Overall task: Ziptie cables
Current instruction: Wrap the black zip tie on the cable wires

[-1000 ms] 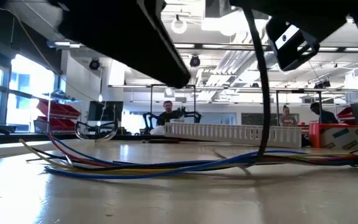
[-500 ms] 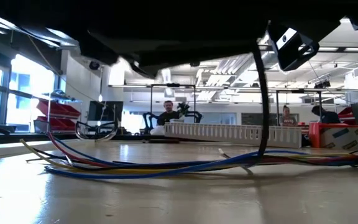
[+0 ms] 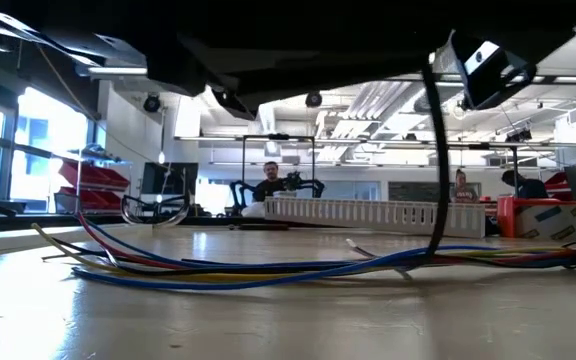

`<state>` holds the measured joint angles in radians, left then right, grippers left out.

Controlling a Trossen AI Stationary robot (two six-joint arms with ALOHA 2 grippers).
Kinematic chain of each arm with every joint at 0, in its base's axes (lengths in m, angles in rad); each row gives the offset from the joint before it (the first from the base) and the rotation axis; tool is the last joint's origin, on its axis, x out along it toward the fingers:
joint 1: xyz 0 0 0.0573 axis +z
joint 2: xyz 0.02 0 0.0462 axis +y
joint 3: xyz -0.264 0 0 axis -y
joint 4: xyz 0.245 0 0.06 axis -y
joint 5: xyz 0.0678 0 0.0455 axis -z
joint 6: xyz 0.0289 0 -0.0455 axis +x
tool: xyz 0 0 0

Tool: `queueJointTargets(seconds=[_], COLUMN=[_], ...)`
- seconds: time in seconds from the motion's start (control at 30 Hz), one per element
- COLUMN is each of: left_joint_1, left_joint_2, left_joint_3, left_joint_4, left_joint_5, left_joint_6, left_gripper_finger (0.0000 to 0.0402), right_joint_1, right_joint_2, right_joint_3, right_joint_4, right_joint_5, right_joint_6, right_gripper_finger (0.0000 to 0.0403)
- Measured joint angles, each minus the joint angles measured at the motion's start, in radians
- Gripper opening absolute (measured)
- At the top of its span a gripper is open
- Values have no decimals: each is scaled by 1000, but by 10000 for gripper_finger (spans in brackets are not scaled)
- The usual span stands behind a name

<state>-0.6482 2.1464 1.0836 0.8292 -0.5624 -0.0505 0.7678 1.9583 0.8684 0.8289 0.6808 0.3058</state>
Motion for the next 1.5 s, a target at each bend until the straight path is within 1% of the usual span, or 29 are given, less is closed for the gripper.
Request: queueJointTargets(seconds=[0.23,0.3,0.4,0.5,0.7,0.77,0.83,0.9,0.97,1.1,1.17,1.27,1.4,1.5], left_joint_1=[6,11,20,23,35,42,48,48,44,26,15,6,0,0], left_joint_2=[0,0,0,0,3,14,25,35,44,48,48,48,49,50], left_joint_3=[0,0,0,0,0,2,2,3,18,46,55,65,71,71], left_joint_4=[50,50,42,37,47,62,58,63,65,67,65,60,60,54], left_joint_5=[-2,13,49,67,67,63,56,42,30,1,-26,-53,-57,-54], left_joint_6=[10,18,7,3,-36,-70,-91,-101,-93,-34,-8,0,1,0], left_gripper_finger=[7,3,16,40,105,118,121,113,92,29,8,6,1,0], right_joint_1=[16,20,21,20,19,19,19,19,19,24,31,42,61,64], right_joint_2=[0,0,0,0,0,0,0,0,0,0,0,0,0,-1], right_joint_3=[0,0,0,0,0,0,0,0,0,0,0,1,2,2], right_joint_4=[-3,-4,-6,-7,-2,-2,-1,-2,-1,-2,-1,-1,-24,-54], right_joint_5=[10,19,26,40,49,48,49,50,50,50,50,65,103,90], right_joint_6=[9,10,9,8,5,4,4,5,7,8,7,8,8,10], right_gripper_finger=[0,0,0,0,0,0,0,0,0,0,0,0,0,0])
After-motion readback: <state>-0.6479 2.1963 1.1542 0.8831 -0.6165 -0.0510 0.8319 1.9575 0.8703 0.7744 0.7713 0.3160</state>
